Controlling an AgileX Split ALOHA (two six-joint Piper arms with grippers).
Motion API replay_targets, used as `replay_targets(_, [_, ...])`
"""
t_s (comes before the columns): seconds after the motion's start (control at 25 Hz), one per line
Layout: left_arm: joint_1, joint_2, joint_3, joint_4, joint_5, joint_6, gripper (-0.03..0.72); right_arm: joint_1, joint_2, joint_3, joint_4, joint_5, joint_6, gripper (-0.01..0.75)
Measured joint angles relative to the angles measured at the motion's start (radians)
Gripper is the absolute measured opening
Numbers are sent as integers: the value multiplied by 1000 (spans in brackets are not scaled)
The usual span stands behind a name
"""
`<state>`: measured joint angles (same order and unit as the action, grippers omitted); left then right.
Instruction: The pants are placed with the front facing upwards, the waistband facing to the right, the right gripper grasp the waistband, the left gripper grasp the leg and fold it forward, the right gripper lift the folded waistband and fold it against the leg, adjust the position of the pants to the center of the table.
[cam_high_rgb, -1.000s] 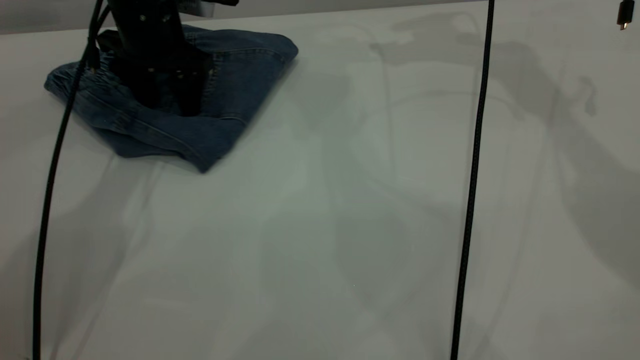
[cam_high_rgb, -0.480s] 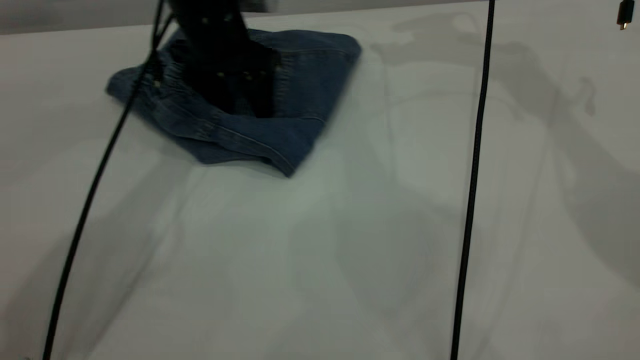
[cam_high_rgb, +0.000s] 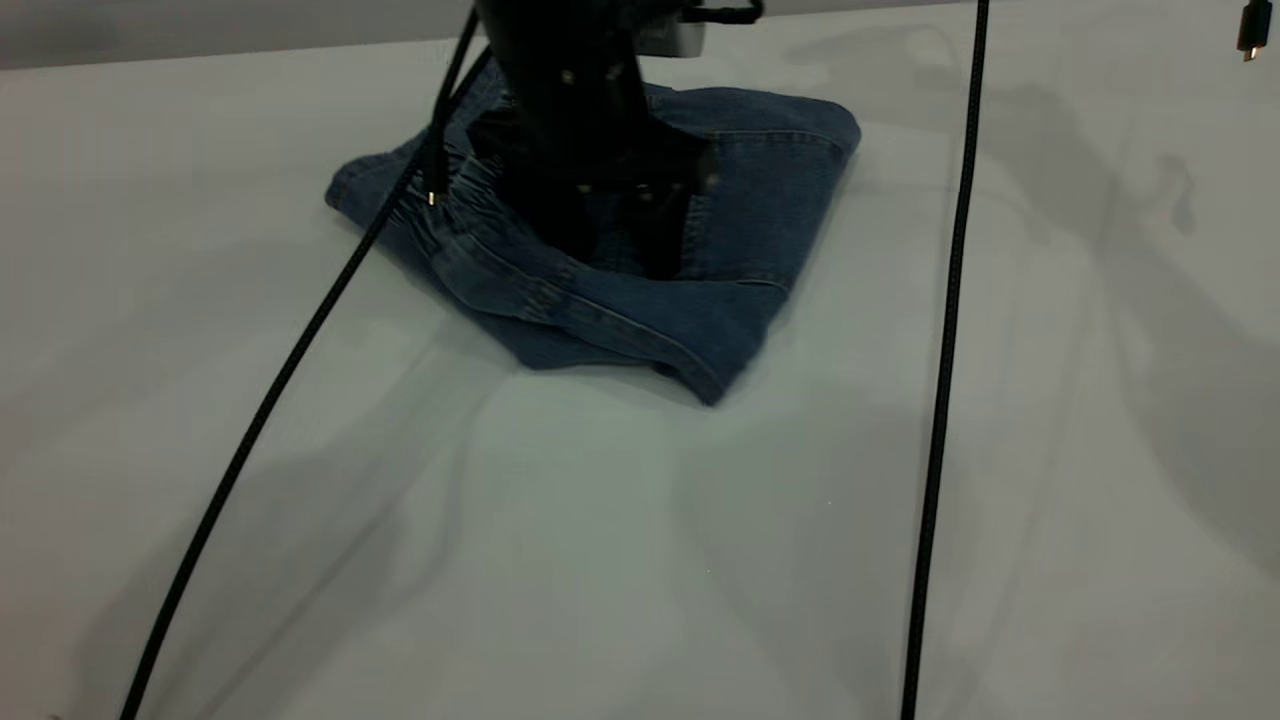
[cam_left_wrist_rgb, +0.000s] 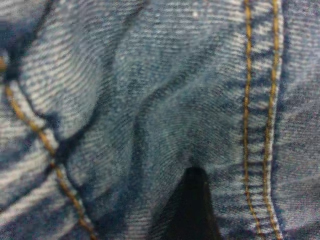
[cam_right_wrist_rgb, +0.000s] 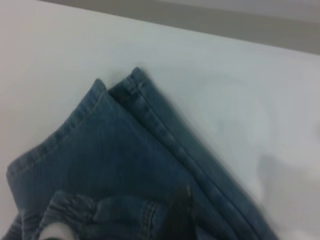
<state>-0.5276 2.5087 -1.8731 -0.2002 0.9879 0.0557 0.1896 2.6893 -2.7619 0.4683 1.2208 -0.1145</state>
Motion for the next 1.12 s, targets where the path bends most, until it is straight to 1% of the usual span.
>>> replay_targets(0.28, [-5,2,0,-113,-21,-261,539,0,0,0,0,0,-10,591])
replay_targets(0.48, [-5,2,1,-112,-40,-439,539,0,0,0,0,0,-17,591])
replay_targets(0.64, [-5,2,1,-107,-50,-544,539,0,0,0,0,1,-21,591])
replay_targets(0.76, [-5,2,0,-105,-47,-552,539,0,0,0,0,1,-23,591])
replay_targets(0.88, [-5,2,-24,-103,-12,-506,539,0,0,0,0,1,-26,591])
replay_targets(0.96, [-5,6,-55,-101,24,-480,539,0,0,0,0,1,-26,591])
replay_targets(1.12, [-6,10,-149,-90,135,-387,539,0,0,0,0,1,-30,591])
